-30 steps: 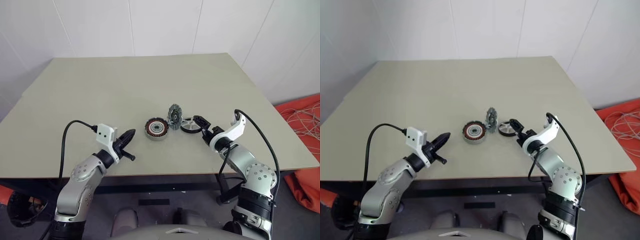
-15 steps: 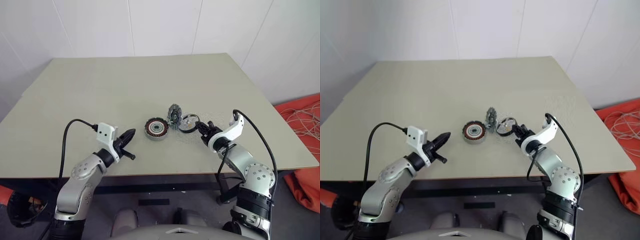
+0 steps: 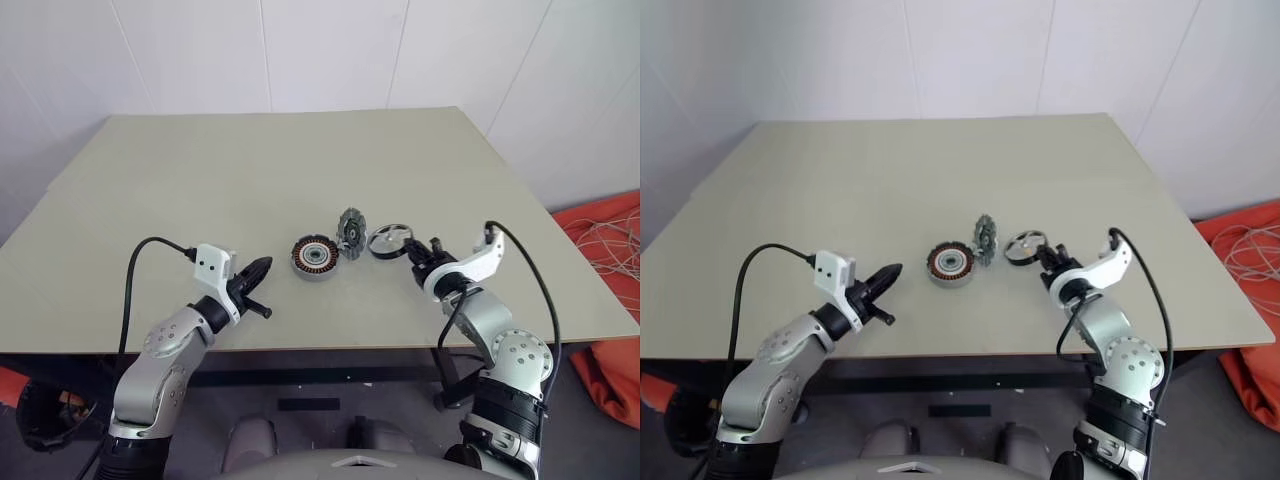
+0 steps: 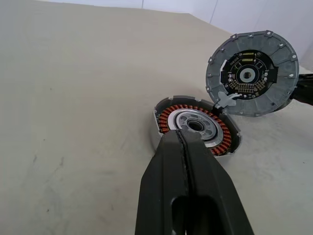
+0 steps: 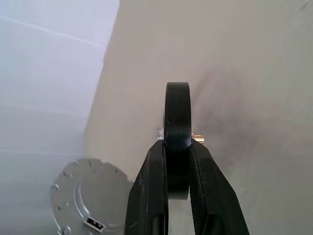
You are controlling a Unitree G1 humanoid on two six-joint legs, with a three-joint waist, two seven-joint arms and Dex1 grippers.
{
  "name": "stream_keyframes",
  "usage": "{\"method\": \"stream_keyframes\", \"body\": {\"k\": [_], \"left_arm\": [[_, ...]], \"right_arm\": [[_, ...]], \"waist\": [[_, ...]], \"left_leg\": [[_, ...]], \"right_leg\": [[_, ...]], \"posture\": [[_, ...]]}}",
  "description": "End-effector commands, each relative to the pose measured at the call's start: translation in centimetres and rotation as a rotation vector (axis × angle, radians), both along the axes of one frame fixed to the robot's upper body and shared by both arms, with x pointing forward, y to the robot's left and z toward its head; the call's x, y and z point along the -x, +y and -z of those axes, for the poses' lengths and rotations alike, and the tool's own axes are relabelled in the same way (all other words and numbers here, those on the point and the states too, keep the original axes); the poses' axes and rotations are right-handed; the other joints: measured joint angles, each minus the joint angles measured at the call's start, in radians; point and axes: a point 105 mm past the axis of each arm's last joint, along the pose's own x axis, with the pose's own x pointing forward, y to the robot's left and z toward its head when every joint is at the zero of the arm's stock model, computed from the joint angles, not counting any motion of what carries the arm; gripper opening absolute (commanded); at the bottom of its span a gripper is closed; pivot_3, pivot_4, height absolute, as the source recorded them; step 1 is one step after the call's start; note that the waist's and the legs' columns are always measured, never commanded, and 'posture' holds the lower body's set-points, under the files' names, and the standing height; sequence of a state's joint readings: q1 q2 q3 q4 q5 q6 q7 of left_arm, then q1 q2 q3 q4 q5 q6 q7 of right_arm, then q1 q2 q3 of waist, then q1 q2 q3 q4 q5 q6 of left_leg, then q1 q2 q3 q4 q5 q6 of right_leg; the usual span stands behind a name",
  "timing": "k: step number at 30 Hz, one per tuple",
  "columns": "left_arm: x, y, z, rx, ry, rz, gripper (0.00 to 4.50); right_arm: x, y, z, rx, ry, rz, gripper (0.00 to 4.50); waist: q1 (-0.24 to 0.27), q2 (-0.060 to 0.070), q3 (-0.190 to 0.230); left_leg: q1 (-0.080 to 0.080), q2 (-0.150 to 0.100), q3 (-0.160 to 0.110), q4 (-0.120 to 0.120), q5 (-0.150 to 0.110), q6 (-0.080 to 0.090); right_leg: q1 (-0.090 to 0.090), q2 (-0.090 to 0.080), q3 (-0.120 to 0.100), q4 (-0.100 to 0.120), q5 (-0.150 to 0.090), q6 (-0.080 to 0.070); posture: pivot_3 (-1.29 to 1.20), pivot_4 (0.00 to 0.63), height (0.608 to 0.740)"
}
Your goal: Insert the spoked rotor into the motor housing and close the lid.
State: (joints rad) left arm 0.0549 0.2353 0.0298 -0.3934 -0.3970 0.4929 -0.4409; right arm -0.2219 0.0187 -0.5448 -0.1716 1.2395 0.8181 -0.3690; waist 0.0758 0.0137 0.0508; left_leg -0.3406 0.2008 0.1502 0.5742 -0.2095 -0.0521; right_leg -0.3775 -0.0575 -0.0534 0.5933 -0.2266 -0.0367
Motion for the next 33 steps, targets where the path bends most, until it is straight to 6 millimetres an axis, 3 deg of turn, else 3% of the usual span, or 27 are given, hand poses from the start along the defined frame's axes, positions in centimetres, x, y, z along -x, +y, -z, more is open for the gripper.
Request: {"method": "stream_keyframes", "body": {"k": [1,5,9,17,22,28,33], "left_arm": [[0.0,-0.5,-1.4,0.012,-0.048,0.021,0.00],[0.0,-0.5,-1.4,0.015,-0.046,0.026,0.00],[0.1,-0.6,-1.3,0.020,-0.042,0.027,0.00],[0.2,-0.7,-1.3,0.025,-0.041,0.024,0.00],[0.2,-0.9,-1.3,0.031,-0.039,0.024,0.00],[0.3,-1.0,-1.2,0.036,-0.038,0.021,0.00],[0.5,-0.9,-1.2,0.040,-0.033,0.013,0.00]], "right_arm": [[-0.6,-1.7,-2.1,-0.067,-0.079,0.108,0.27],[-0.8,-2.1,-3.4,-0.124,-0.142,0.156,0.27],[-0.8,-0.2,-6.1,-0.223,-0.271,0.058,0.27],[-1.0,3.0,-8.8,-0.351,-0.380,-0.108,0.27],[-1.5,6.2,-9.8,-0.405,-0.373,-0.224,0.27],[-1.1,11.5,-9.9,-0.457,-0.306,-0.388,0.27],[-0.8,13.9,-10.0,-0.459,-0.271,-0.509,0.27]], "waist": [[-0.001,0.000,0.000],[-0.005,0.000,0.000],[-0.005,0.000,0.000],[-0.004,0.000,0.000],[-0.004,0.000,0.000],[-0.005,0.000,0.000],[-0.004,0.000,0.000]], "left_leg": [[0.000,0.000,0.000,0.000,0.000,0.000],[-0.001,0.000,0.000,0.001,0.000,0.000],[-0.006,0.000,0.001,0.004,0.000,-0.001],[-0.006,0.000,0.000,0.006,0.003,-0.004],[-0.007,0.001,0.000,0.006,0.003,-0.004],[-0.009,0.001,0.000,0.005,0.003,-0.004],[-0.009,0.000,0.000,0.006,0.003,-0.004]], "right_leg": [[0.000,0.000,0.000,0.000,0.000,0.001],[-0.003,0.000,0.000,0.002,0.001,0.001],[-0.010,0.000,0.002,0.011,0.000,0.001],[-0.011,0.000,0.002,0.013,-0.002,-0.003],[-0.012,0.000,0.001,0.013,-0.002,-0.003],[-0.014,0.000,0.001,0.013,0.000,0.001],[-0.014,0.000,0.001,0.013,0.000,0.000]], "posture": [[0.00,0.000,0.740],[0.00,0.000,0.740],[0.00,0.000,0.740],[0.00,0.000,0.740],[0.00,0.000,0.740],[0.00,0.000,0.740],[0.00,0.000,0.740]]}}
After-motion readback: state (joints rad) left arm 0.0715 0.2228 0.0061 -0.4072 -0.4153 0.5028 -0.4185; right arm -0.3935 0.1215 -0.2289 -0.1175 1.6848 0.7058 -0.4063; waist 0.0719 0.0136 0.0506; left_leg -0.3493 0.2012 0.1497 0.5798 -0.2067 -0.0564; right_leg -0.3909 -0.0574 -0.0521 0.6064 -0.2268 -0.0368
